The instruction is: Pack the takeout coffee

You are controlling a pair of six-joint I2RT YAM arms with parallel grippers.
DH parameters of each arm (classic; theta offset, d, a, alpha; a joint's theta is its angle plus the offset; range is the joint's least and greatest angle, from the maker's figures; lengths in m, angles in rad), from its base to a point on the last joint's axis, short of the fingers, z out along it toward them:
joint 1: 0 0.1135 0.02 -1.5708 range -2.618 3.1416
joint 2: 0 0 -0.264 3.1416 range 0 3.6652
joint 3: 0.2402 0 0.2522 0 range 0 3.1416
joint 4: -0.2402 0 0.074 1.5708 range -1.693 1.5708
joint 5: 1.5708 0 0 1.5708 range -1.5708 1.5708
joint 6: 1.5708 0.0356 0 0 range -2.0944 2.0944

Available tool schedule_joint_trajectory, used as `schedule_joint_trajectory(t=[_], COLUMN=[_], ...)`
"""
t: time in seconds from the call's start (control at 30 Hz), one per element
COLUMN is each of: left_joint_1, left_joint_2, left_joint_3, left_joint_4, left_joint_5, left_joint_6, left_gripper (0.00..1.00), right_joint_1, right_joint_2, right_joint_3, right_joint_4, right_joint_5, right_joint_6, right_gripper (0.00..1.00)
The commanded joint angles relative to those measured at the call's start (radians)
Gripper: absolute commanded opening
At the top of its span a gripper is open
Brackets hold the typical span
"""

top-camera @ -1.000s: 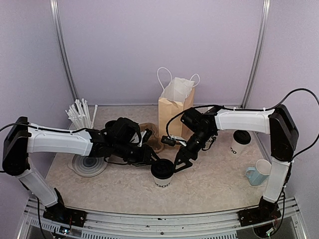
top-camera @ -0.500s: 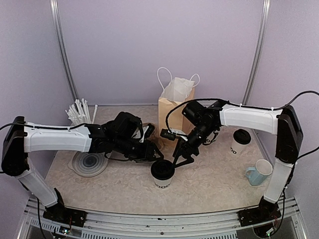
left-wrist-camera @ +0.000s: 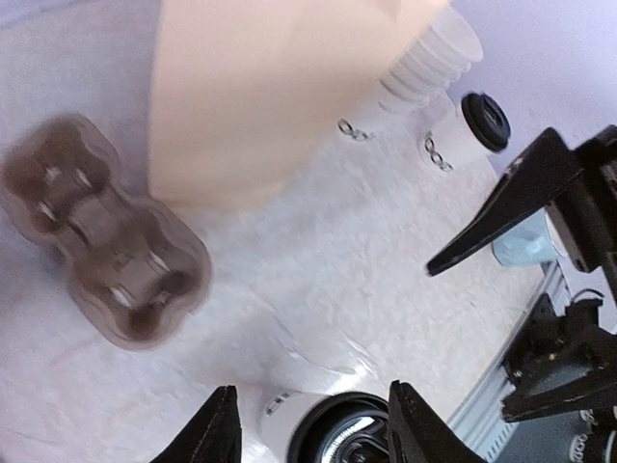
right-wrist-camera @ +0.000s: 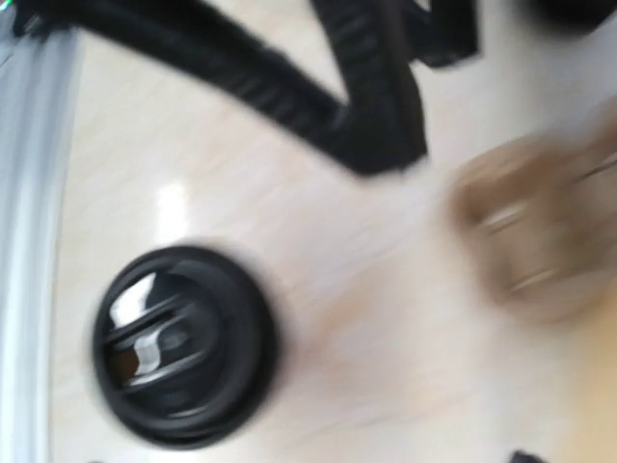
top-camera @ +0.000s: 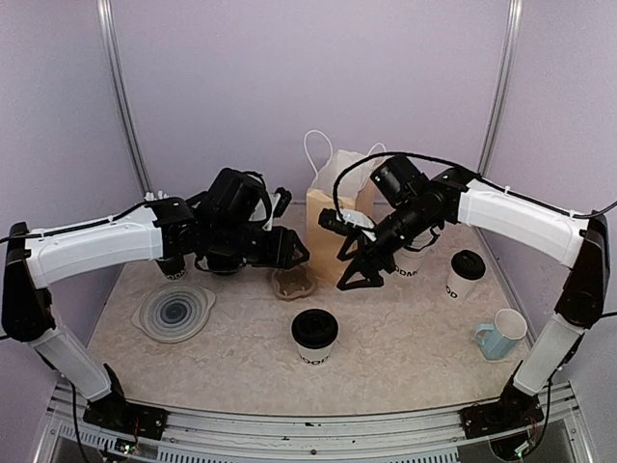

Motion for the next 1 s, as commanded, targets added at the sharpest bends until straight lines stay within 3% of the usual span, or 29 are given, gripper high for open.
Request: schedule_joint_trajectory(t=[0.0, 0.07, 0.13, 0.37, 0.57, 0.8, 0.97], left_joint_1=[0.061, 0.085, 0.116, 0.217, 0.218, 0.215, 0.214], left_joint_2=[-0.067, -0.089, -0.127, -0.232, -0.314, -0.277, -0.358], left_joint_3=[0.129, 0.146, 0.116, 0.023, -0.073, -0.042, -0.177], left_joint_4=[-0.091, -0.074, -0.016, 0.181, 0.284, 0.122, 0.238], left_joint_5=[-0.207, -0.294, -0.393, -0.427, -0.494, -0.562, -0.557], left_joint_6=[0.145, 0.181, 0.194, 0.213, 0.247, 0.217, 0.202], left_gripper=[0.53, 0.63, 0.8, 0.98, 0.99, 0.99, 0.99], right_joint_1=[-0.052, -0.093, -0.123, -0.122, -0.058, 0.082, 0.174], right_joint_2=[-0.117, -0.15, -0.164, -0.151, -0.134, -0.066, -0.021], right_joint_3=[0.047, 0.021, 0.0, -0.03, -0.044, -0.093, -0.091], right_joint_4=[0.139, 0.219, 0.233, 0.129, 0.06, 0.042, 0.037], right_joint_5=[0.114, 0.085, 0.022, -0.102, -0.111, -0.021, 0.012], right_joint_6=[-0.011, 0.041, 0.057, -0.109, -0.213, -0.262, -0.278], right_gripper=[0.97, 1.0, 0.99, 0.99, 0.93, 0.88, 0.89])
